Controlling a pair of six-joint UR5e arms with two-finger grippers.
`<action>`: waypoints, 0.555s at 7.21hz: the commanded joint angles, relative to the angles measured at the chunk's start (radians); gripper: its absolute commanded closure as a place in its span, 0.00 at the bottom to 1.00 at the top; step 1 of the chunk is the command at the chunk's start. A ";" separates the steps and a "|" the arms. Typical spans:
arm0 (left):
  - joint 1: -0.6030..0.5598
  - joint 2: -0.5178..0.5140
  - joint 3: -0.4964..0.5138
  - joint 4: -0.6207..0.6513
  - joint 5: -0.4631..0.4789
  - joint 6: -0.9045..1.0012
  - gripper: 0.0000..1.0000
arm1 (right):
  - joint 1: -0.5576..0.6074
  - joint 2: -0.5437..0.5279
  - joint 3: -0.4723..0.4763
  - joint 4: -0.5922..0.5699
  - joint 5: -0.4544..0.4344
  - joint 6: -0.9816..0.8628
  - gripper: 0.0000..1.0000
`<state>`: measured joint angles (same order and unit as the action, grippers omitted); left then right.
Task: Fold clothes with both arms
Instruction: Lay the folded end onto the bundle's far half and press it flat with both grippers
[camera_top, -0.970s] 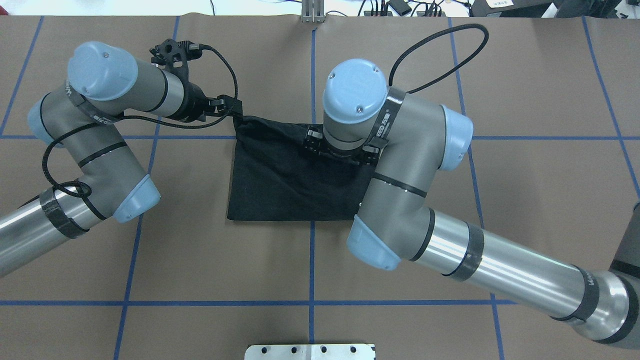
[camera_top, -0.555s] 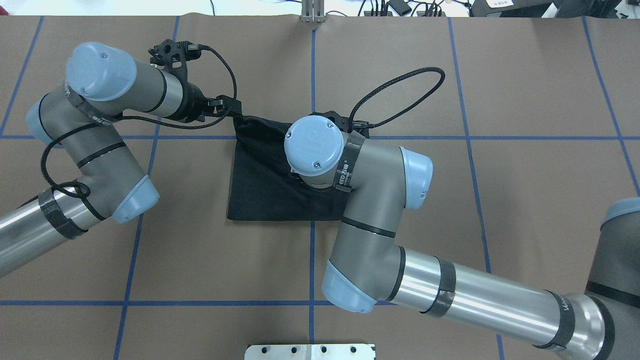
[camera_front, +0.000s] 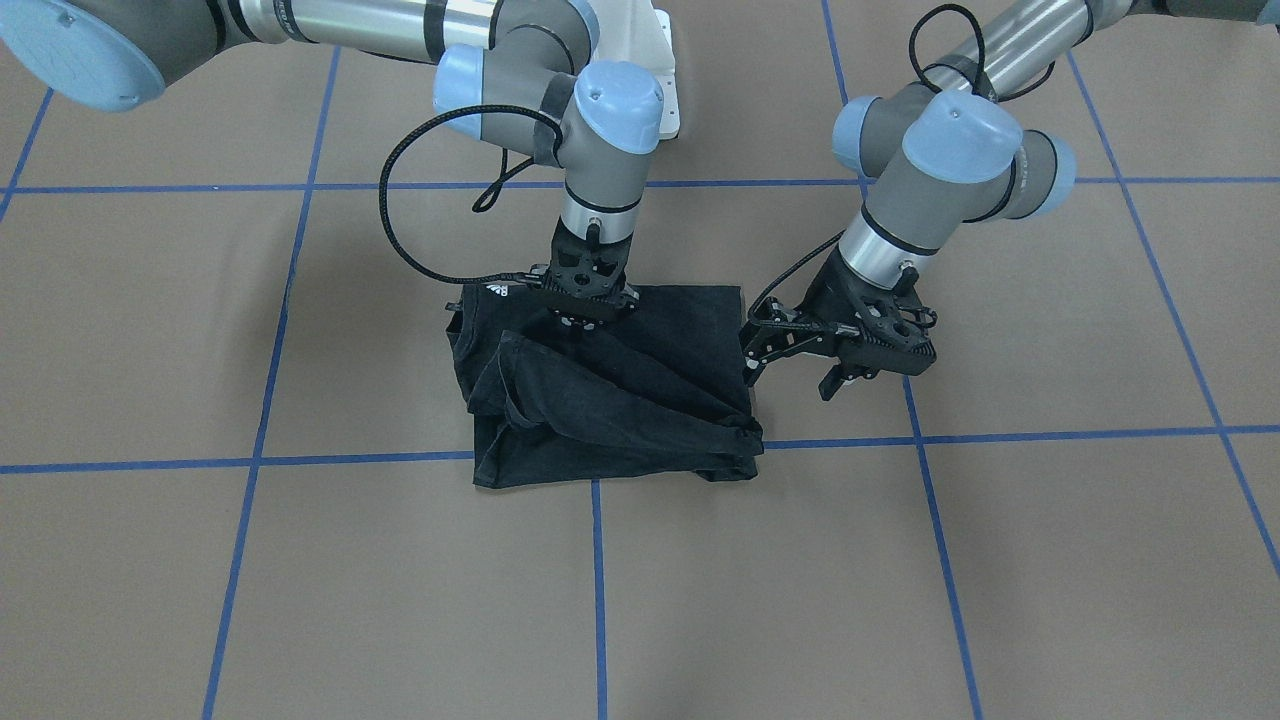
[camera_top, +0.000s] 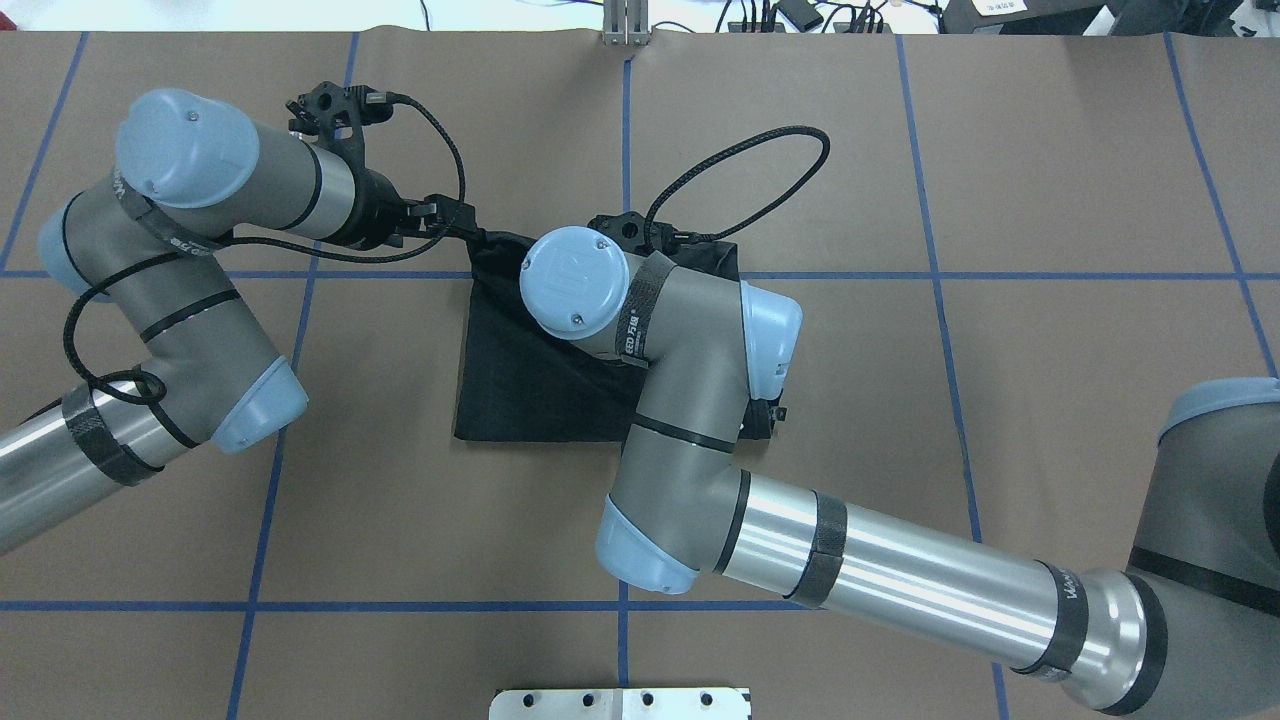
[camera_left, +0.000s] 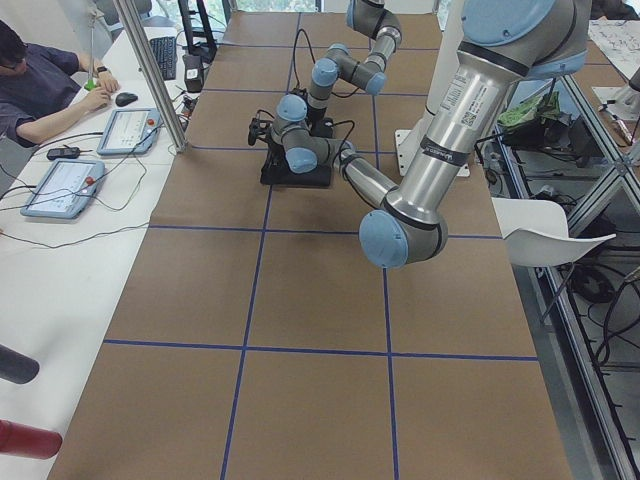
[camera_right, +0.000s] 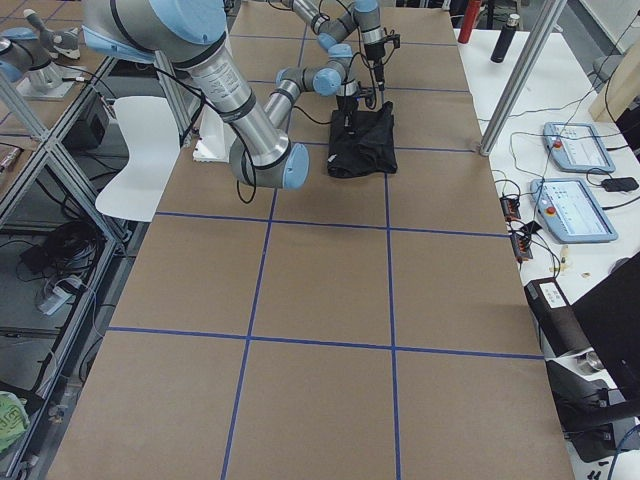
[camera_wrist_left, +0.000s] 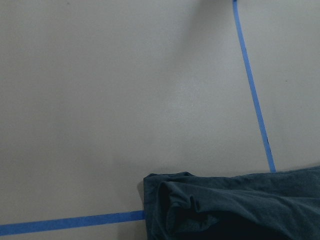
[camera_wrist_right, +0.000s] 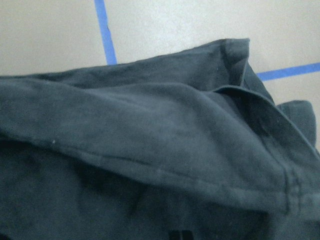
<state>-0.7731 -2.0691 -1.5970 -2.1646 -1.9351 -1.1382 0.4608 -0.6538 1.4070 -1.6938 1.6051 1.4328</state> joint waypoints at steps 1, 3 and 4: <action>-0.002 0.001 -0.012 0.002 -0.024 0.000 0.00 | 0.051 0.002 -0.119 0.136 -0.019 -0.003 1.00; -0.002 0.023 -0.041 0.002 -0.025 0.000 0.00 | 0.148 0.003 -0.195 0.161 -0.019 -0.099 1.00; -0.002 0.023 -0.050 0.006 -0.025 0.000 0.00 | 0.203 0.023 -0.265 0.205 -0.013 -0.147 1.00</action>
<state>-0.7746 -2.0521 -1.6327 -2.1618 -1.9590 -1.1382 0.5986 -0.6458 1.2196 -1.5298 1.5877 1.3454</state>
